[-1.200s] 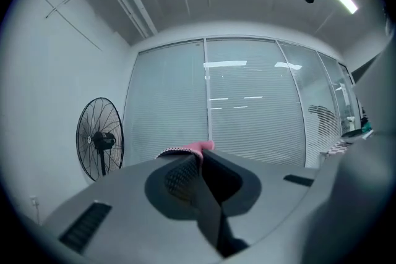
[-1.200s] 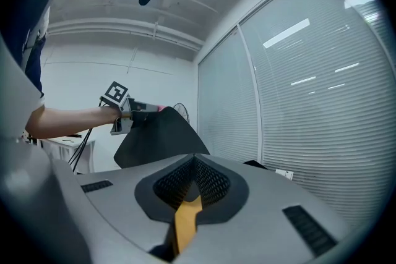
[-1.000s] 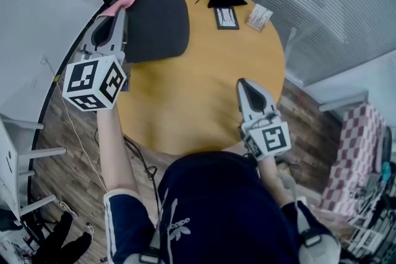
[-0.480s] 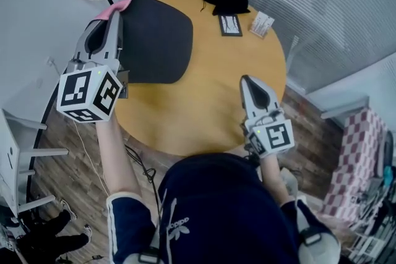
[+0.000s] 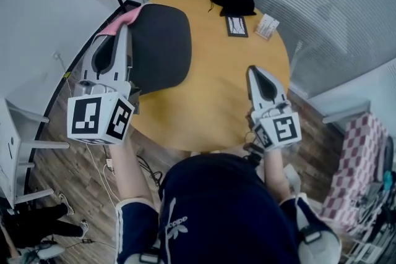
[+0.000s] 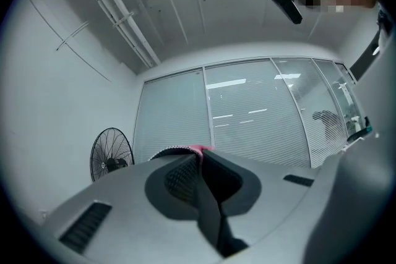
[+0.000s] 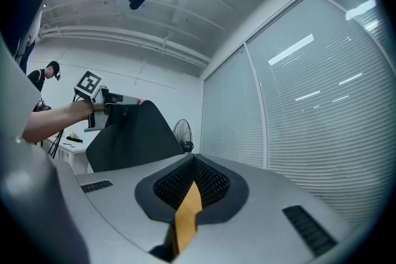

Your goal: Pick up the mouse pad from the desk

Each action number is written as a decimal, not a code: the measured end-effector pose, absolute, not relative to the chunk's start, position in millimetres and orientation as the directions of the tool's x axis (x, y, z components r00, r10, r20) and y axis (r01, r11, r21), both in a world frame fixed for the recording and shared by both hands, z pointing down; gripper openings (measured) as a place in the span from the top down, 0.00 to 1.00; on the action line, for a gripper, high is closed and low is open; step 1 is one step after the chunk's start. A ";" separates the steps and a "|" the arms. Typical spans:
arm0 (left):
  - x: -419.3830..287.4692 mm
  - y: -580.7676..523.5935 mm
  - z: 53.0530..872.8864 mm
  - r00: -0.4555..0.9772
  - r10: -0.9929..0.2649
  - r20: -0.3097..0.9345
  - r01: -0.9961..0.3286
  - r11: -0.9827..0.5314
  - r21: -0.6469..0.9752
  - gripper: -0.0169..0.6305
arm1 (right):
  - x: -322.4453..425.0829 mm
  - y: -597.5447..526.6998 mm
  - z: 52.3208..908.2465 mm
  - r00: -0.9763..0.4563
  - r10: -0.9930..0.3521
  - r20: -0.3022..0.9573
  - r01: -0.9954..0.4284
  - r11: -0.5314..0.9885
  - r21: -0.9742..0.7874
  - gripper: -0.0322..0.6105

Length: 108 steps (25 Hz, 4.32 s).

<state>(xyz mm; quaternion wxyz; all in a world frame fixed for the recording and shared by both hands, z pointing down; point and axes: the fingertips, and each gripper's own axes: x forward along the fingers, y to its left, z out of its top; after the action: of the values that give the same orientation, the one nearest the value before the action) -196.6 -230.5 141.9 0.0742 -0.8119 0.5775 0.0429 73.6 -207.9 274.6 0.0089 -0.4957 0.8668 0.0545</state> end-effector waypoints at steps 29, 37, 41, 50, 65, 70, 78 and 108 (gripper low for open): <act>-156.1 -129.6 188.1 0.306 -0.945 -0.112 -0.952 -0.303 -0.049 0.95 | 78.5 -157.0 230.8 -0.502 -0.864 -0.046 -0.862 0.494 0.113 0.95; -148.0 -120.4 196.4 0.308 -0.947 -0.096 -0.951 -0.305 -0.040 0.95 | 83.5 -147.2 232.9 -0.505 -0.862 -0.045 -0.860 0.498 0.108 0.95; -145.9 -120.6 201.0 0.308 -0.948 -0.085 -0.952 -0.306 -0.035 0.95 | 82.6 -146.2 235.0 -0.509 -0.860 -0.042 -0.857 0.503 0.110 0.95; -148.5 -122.7 210.3 0.301 -0.951 -0.064 -0.954 -0.300 -0.029 0.95 | 81.8 -146.0 240.7 -0.510 -0.860 -0.028 -0.856 0.504 0.115 0.95; -144.3 -123.9 209.6 0.315 -0.947 -0.066 -0.949 -0.313 -0.038 0.95 | 84.7 -145.9 244.6 -0.501 -0.865 -0.017 -0.860 0.495 0.120 0.95; -145.6 -123.2 209.5 0.311 -0.948 -0.065 -0.950 -0.309 -0.037 0.95 | 84.0 -145.4 243.4 -0.501 -0.865 -0.018 -0.860 0.496 0.120 0.95; -143.4 -122.7 210.2 0.310 -0.949 -0.062 -0.950 -0.308 -0.040 0.95 | 86.2 -144.4 245.1 -0.501 -0.865 -0.019 -0.861 0.496 0.113 0.95; -148.5 -126.7 208.9 0.307 -0.949 -0.067 -0.952 -0.305 -0.040 0.95 | 83.3 -146.6 246.4 -0.489 -0.872 -0.019 -0.868 0.485 0.107 0.95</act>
<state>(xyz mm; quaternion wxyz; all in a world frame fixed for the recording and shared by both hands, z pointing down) -148.5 -126.7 208.9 0.0358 -0.8076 0.5884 0.0155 83.3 -146.6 246.4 -0.0189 -0.5050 0.8614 0.0512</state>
